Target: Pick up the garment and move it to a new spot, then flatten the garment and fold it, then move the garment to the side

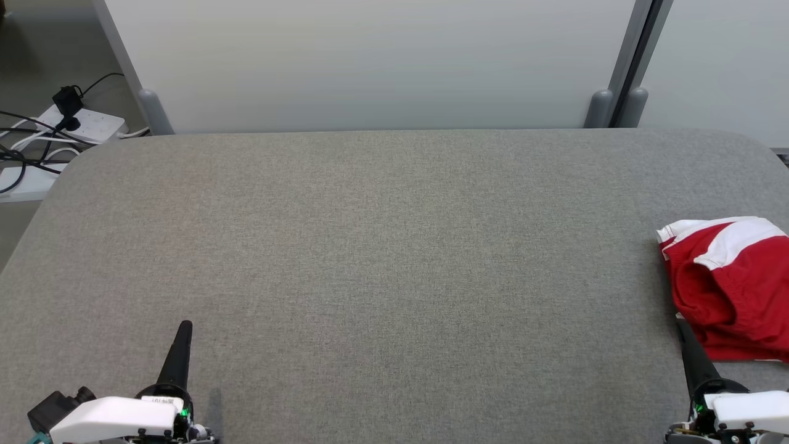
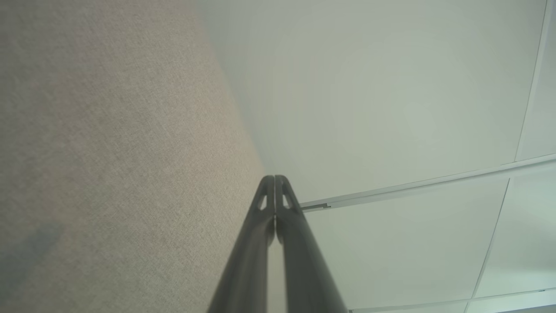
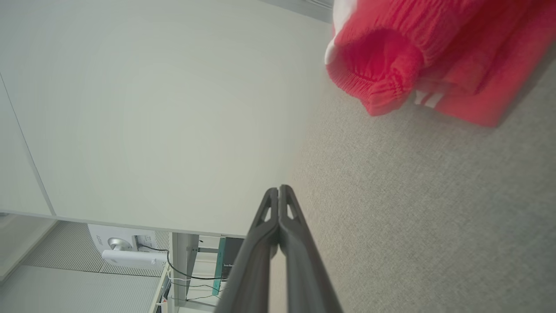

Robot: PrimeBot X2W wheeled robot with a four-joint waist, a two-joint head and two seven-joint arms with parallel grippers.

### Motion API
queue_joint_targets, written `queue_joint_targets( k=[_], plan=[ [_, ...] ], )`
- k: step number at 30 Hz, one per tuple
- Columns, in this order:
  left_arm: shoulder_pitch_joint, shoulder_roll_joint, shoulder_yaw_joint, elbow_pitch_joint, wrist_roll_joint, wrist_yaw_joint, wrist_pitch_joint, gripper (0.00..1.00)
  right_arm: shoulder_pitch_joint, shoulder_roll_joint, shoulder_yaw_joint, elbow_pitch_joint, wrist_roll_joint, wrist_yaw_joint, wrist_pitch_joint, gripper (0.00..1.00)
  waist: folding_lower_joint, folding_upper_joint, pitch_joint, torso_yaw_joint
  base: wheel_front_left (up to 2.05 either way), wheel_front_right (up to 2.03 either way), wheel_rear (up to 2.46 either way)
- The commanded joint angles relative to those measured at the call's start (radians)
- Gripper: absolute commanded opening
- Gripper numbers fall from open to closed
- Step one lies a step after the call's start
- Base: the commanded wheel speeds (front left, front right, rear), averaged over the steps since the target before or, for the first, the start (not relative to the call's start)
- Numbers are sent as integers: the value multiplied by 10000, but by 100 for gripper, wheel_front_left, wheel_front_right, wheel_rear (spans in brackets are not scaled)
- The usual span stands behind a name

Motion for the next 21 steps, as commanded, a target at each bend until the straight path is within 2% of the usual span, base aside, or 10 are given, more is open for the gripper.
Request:
queue_joint_targets(
  k=[1,18,21],
  plan=[
    [-648,16,409,-190,-273,-157,92,0,-557,-214,106,-215,378,2,128,0,-1,-1,2,-4,0,0,0],
    [-936,-494,977,117,-1681,-659,591,0,-889,-225,46,34,2380,2,572,0,-1,-1,24,-40,0,0,0],
    [-940,-504,988,121,-1696,-665,601,0,-894,-219,37,37,2399,2,584,0,-1,-1,24,-40,0,0,0]
  ],
)
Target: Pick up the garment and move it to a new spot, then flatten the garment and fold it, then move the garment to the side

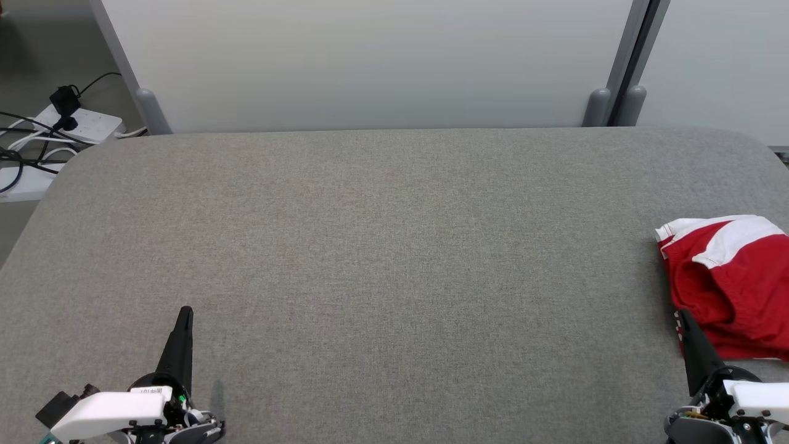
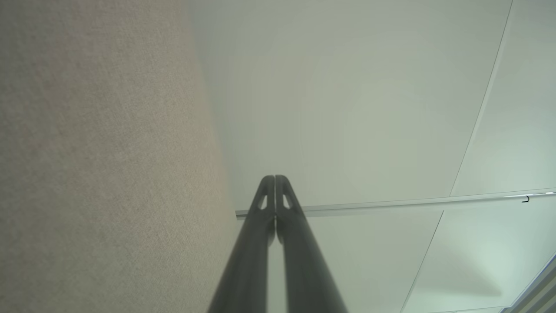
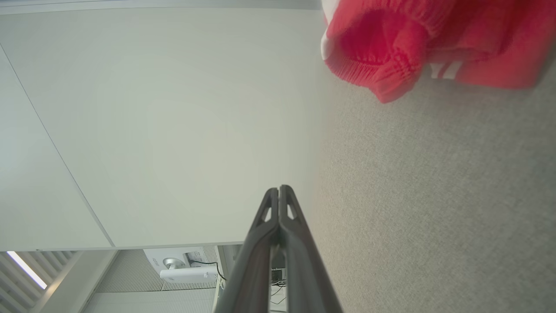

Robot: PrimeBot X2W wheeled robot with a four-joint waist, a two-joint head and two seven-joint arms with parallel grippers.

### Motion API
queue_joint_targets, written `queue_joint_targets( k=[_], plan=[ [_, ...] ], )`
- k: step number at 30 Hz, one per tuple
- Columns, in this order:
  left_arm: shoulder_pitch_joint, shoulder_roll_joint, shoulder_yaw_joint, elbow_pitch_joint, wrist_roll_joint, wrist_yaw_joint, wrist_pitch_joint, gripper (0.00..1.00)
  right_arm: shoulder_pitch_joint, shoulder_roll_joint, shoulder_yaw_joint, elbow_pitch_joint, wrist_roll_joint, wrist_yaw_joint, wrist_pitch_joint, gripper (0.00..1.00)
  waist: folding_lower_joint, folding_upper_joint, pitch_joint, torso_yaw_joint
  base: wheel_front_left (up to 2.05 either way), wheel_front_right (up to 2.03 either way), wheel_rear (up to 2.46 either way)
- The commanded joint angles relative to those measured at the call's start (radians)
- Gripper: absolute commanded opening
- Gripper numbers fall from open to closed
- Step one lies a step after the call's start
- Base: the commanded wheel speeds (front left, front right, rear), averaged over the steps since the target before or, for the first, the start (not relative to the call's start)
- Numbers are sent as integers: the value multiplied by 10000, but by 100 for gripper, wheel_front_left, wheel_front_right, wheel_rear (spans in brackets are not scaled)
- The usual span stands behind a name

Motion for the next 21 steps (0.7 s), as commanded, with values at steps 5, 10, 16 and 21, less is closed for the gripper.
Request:
queue_joint_targets(
  k=[5,10,16,21],
  plan=[
    [-553,99,350,-224,-40,-80,35,0,-481,-193,206,-268,45,16,115,0,0,-1,0,1,0,0,0],
    [-553,94,357,-224,-35,-80,41,0,-482,-184,193,-268,34,16,126,0,0,-1,0,1,0,0,0],
    [-554,89,364,-224,-28,-80,47,0,-484,-173,177,-267,21,16,138,0,0,-1,0,1,0,0,0],
    [-555,84,370,-224,-23,-80,52,0,-485,-164,165,-266,11,16,148,0,0,-1,0,1,0,0,0]
  ],
)
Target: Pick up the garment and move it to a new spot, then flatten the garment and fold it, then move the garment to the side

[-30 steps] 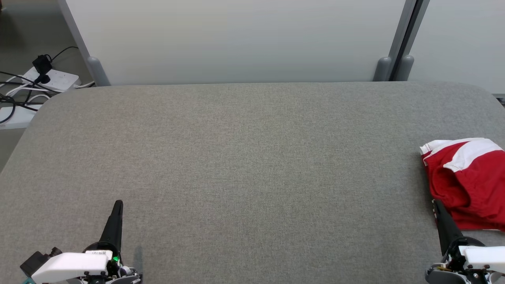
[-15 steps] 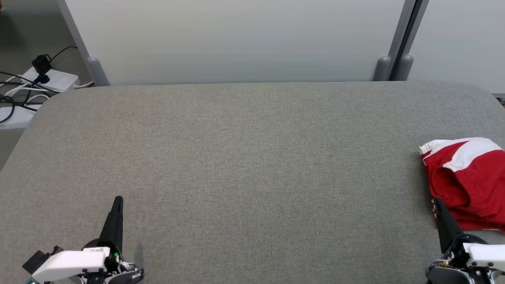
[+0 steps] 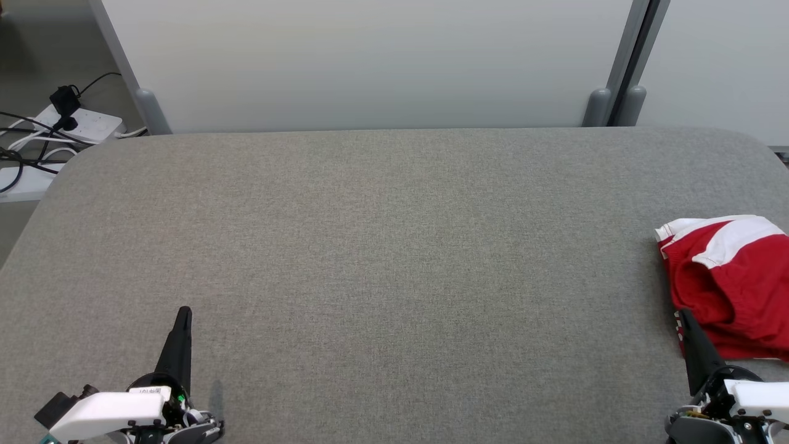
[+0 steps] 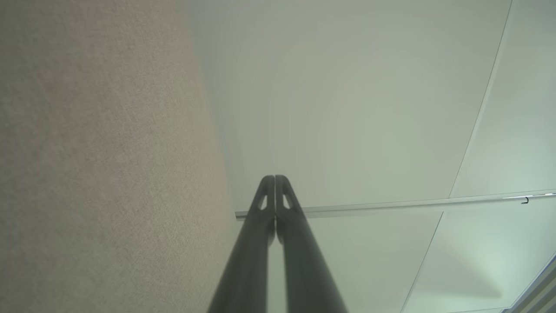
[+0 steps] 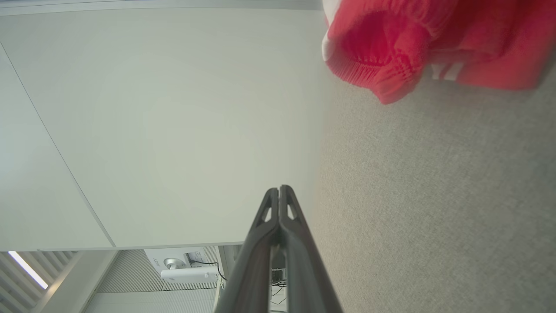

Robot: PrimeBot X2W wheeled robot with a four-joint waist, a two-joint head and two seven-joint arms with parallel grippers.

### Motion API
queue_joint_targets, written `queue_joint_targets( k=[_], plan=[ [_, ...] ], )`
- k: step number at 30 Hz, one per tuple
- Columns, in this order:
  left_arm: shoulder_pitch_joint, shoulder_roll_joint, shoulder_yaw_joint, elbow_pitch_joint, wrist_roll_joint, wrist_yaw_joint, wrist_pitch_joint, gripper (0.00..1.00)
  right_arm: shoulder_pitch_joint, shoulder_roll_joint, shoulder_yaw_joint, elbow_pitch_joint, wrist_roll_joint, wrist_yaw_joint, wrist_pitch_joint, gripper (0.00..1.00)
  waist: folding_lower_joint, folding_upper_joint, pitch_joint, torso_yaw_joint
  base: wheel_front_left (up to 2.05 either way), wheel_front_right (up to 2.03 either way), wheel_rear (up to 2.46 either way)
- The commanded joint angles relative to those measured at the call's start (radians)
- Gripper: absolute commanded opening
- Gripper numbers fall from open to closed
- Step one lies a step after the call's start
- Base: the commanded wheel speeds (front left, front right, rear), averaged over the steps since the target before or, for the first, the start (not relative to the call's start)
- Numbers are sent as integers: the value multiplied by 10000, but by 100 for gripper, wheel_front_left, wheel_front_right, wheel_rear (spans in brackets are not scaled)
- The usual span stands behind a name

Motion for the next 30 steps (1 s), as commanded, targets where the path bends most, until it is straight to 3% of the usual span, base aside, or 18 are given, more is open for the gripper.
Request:
queue_joint_targets(
  k=[1,30],
  plan=[
    [-555,89,329,-226,-18,-80,51,0,-469,-164,195,-270,7,16,121,0,-1,0,0,1,0,0,0],
    [-557,71,357,-226,4,-81,73,0,-474,-125,139,-267,-40,16,166,0,-1,0,0,1,0,0,0]
  ],
)
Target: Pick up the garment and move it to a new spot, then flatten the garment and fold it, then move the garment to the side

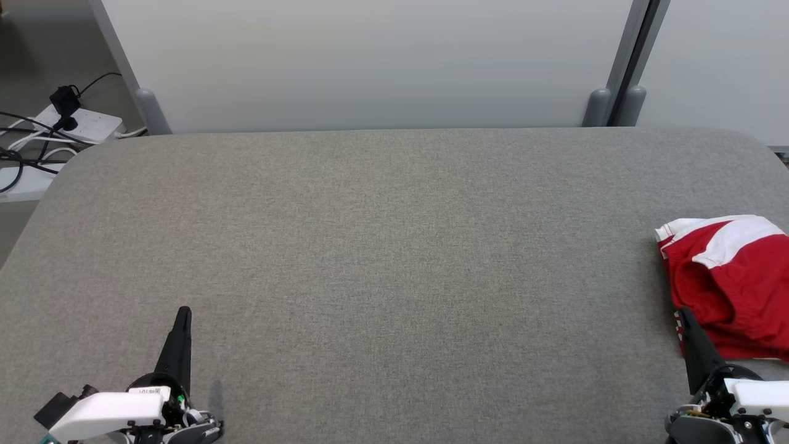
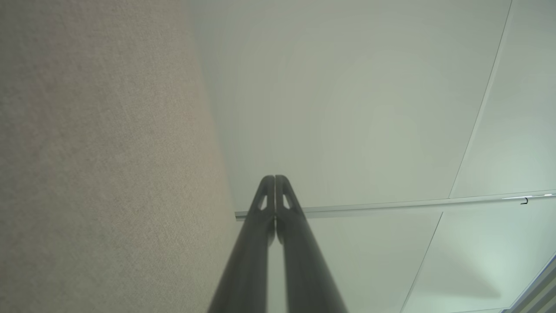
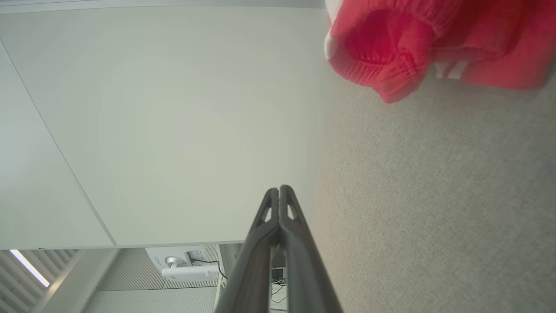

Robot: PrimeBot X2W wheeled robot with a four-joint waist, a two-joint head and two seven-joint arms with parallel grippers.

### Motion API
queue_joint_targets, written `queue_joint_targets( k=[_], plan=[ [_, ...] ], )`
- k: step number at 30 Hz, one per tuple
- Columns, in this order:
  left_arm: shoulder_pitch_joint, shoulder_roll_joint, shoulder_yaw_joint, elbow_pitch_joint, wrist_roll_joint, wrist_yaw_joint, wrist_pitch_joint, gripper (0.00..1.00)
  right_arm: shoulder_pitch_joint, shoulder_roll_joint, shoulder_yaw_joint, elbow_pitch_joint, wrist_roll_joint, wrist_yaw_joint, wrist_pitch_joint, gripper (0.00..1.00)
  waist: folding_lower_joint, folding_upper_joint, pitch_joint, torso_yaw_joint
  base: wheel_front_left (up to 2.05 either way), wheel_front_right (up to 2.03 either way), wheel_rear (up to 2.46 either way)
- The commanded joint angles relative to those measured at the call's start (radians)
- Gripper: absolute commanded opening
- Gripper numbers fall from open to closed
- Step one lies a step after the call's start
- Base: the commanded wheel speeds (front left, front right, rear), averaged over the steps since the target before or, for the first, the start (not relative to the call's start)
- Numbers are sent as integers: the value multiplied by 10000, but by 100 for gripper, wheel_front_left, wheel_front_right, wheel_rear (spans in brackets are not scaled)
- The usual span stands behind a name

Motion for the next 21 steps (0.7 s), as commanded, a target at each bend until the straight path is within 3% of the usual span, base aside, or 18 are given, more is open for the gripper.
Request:
queue_joint_targets(
  k=[1,21],
  plan=[
    [-557,86,323,-226,3,-81,49,0,-442,-137,174,-268,-28,16,79,0,0,0,0,0,0,0,0],
    [-558,77,336,-226,14,-81,59,0,-445,-118,146,-267,-51,16,102,0,0,0,0,0,0,0,0]
  ],
)
